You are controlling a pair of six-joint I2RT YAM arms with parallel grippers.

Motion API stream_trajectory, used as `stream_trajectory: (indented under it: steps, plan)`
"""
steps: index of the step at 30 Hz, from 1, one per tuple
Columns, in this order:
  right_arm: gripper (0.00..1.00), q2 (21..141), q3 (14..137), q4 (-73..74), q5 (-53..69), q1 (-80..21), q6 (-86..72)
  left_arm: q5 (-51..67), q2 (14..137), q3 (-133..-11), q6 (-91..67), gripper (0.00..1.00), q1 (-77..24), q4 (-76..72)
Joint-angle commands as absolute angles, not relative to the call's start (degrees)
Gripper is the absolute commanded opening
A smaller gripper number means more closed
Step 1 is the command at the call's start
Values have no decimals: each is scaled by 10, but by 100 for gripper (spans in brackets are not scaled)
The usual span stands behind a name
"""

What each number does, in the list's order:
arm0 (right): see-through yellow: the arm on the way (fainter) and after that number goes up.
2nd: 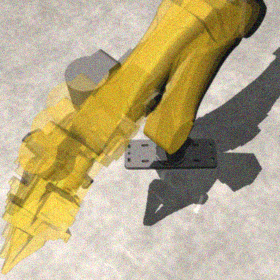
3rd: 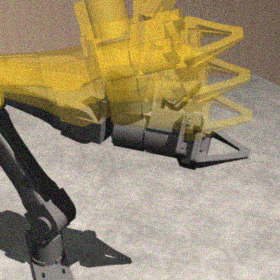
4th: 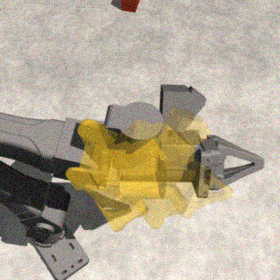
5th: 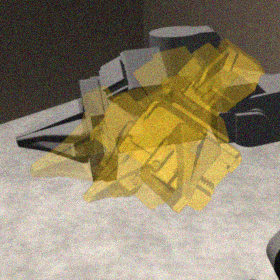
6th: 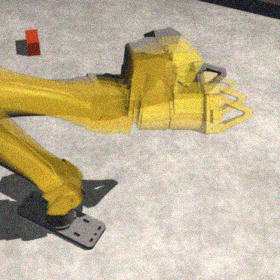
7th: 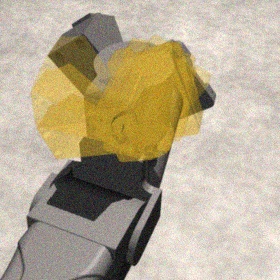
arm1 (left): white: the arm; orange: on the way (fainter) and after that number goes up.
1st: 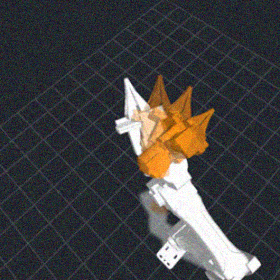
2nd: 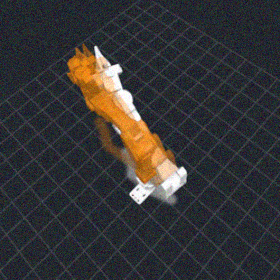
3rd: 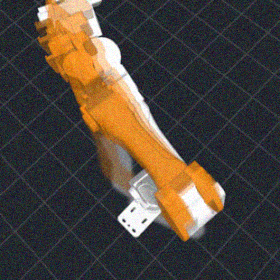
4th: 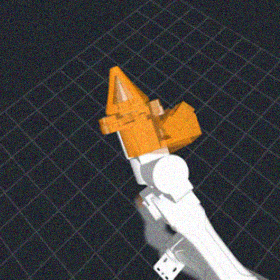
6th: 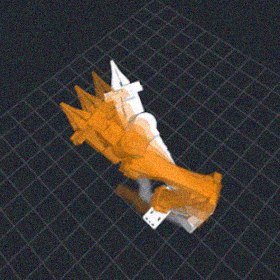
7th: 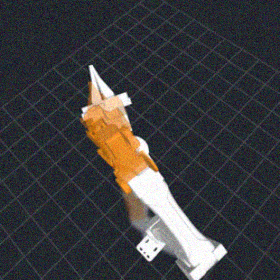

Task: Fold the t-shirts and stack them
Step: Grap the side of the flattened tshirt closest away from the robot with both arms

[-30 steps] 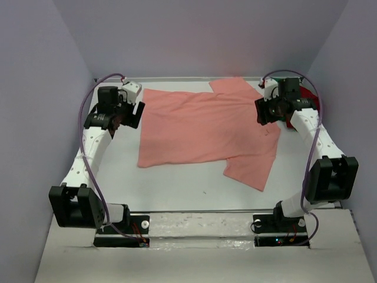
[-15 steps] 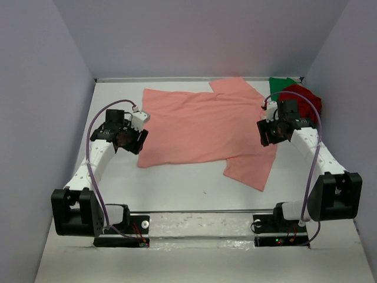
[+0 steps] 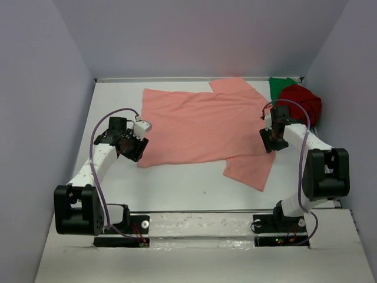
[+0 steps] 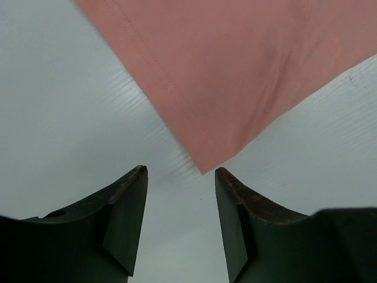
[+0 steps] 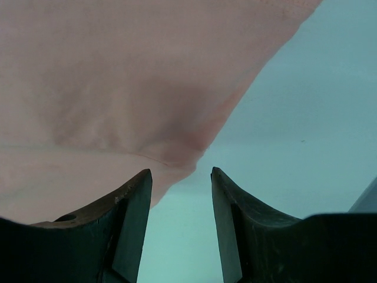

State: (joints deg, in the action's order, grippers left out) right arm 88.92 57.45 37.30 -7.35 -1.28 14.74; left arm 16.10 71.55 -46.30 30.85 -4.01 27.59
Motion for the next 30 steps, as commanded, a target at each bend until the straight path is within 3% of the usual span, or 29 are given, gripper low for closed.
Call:
stream_trajectory:
  steps: [1,14,22,25,26,27,30]
  plan:
    - [50,908,583,349,-118,-4,142,166,702,-462,313,59,-36,259]
    - [49,977,598,347,-111,6,143,162,691,-459,313,59,-35,262]
    - [43,989,600,380,-50,6,154,160,677,-456,316,59,-36,267]
    - [24,993,592,381,-45,6,156,161,674,-459,316,59,-36,272]
    - [8,995,591,381,-46,6,157,162,672,-459,317,59,-36,272]
    - [0,996,590,381,-47,6,157,162,672,-461,318,58,-36,273]
    - [0,998,584,381,-41,6,156,171,674,-474,329,47,-36,302]
